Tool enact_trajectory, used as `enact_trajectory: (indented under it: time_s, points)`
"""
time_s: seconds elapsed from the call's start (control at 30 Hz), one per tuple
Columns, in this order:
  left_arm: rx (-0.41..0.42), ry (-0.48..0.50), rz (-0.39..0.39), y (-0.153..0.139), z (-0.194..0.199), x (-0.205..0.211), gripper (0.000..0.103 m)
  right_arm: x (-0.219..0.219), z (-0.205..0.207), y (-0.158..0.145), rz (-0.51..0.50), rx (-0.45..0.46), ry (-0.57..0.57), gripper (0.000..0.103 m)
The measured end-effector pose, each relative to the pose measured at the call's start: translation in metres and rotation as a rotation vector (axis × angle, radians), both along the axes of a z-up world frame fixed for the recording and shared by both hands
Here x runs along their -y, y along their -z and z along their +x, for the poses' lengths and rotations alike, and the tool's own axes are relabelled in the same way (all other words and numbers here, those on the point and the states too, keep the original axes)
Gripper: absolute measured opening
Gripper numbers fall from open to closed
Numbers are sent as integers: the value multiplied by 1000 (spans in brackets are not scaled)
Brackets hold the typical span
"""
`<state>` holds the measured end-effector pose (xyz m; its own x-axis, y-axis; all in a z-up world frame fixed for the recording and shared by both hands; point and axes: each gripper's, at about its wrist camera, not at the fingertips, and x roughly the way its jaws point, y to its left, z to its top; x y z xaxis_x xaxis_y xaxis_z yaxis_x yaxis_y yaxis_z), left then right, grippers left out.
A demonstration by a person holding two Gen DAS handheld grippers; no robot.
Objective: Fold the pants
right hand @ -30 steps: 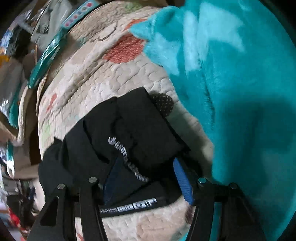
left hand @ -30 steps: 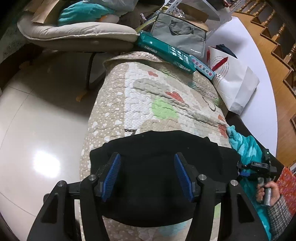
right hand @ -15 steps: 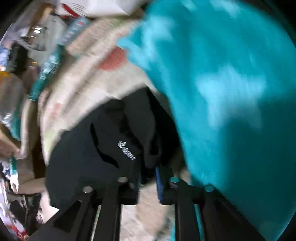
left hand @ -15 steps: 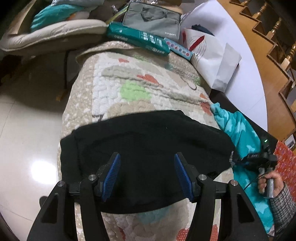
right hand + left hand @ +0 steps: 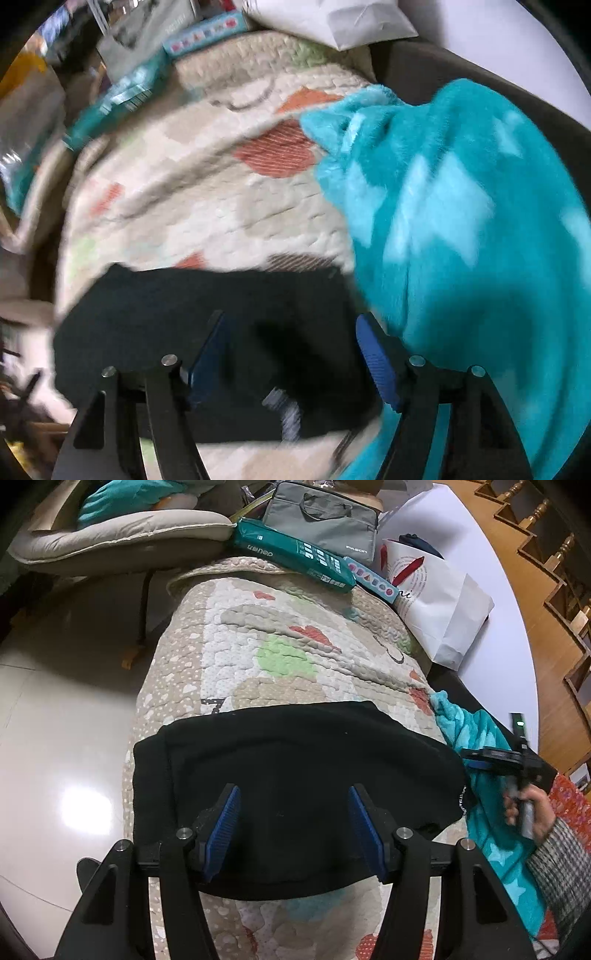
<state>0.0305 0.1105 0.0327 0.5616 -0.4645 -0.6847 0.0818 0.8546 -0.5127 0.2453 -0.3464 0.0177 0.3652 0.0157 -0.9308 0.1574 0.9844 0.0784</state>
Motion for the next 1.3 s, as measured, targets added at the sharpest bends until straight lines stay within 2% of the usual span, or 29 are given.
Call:
enact_trajectory:
  time_s: [0.03, 0.13, 0.17, 0.2, 0.3, 0.4, 0.43, 0.47, 0.53, 0.6, 0.63, 0.77, 0.83, 0.9, 0.93, 1.0, 1.07, 1.1, 1.17, 1.23, 1.3]
  points:
    - [-3, 2, 3, 1, 1, 0, 59, 1, 9, 10, -6, -14, -11, 76]
    - [-12, 2, 4, 3, 4, 1, 59, -11, 37, 44, 101, -75, -16, 75]
    - [-14, -1, 5, 4, 5, 1, 59, -18, 37, 49, 123, -69, -27, 59]
    - [-18, -5, 6, 5, 7, 0, 59, -31, 40, 50, 88, -60, -50, 40]
    - [-37, -22, 1, 9, 10, -1, 59, -52, 51, 44, 12, -43, -73, 29]
    - [-46, -56, 14, 13, 9, -9, 59, -50, 64, 37, -52, -22, -4, 26]
    - [-48, -69, 13, 13, 9, -12, 59, -52, 71, 38, -76, -23, 18, 20]
    - [-51, -82, 10, 14, 8, -15, 59, -55, 79, 39, -110, -29, 32, 19]
    - [-61, -116, -4, 16, 8, -26, 59, -55, 77, 43, -157, -30, 46, 20]
    - [-67, -155, -17, 17, 8, -36, 59, -64, 82, 45, -229, -33, 61, 56]
    - [-69, -192, -28, 17, 7, -45, 59, -68, 86, 46, -260, -32, 63, 61]
    - [-76, -313, -54, 17, 1, -74, 59, -88, 98, 36, -255, 4, 58, 63]
    - [-92, -359, -83, 20, 0, -85, 59, -110, 94, 19, -306, 53, 57, 64]
    - [-109, -382, -98, 24, -1, -91, 59, -148, 85, -1, -341, 129, -25, 64]
    - [-119, -393, -104, 26, -1, -94, 59, -174, 79, -8, -320, 159, -97, 64]
    - [-129, -396, -107, 28, -1, -94, 59, -229, 62, -14, -210, 188, -285, 64]
    - [-132, -393, -90, 28, -1, -91, 59, -272, 44, -5, -96, 153, -440, 60]
    - [-132, -392, -77, 28, -1, -90, 59, -296, 35, 5, -76, 124, -493, 57]
    - [-131, -398, -57, 28, -5, -92, 59, -334, 32, 31, -69, 56, -568, 47]
    - [-139, -424, -56, 30, -10, -99, 59, -350, 21, 53, -81, -3, -602, 47]
    - [-166, -457, -67, 36, -15, -109, 59, -377, 9, 61, -151, -7, -692, 49]
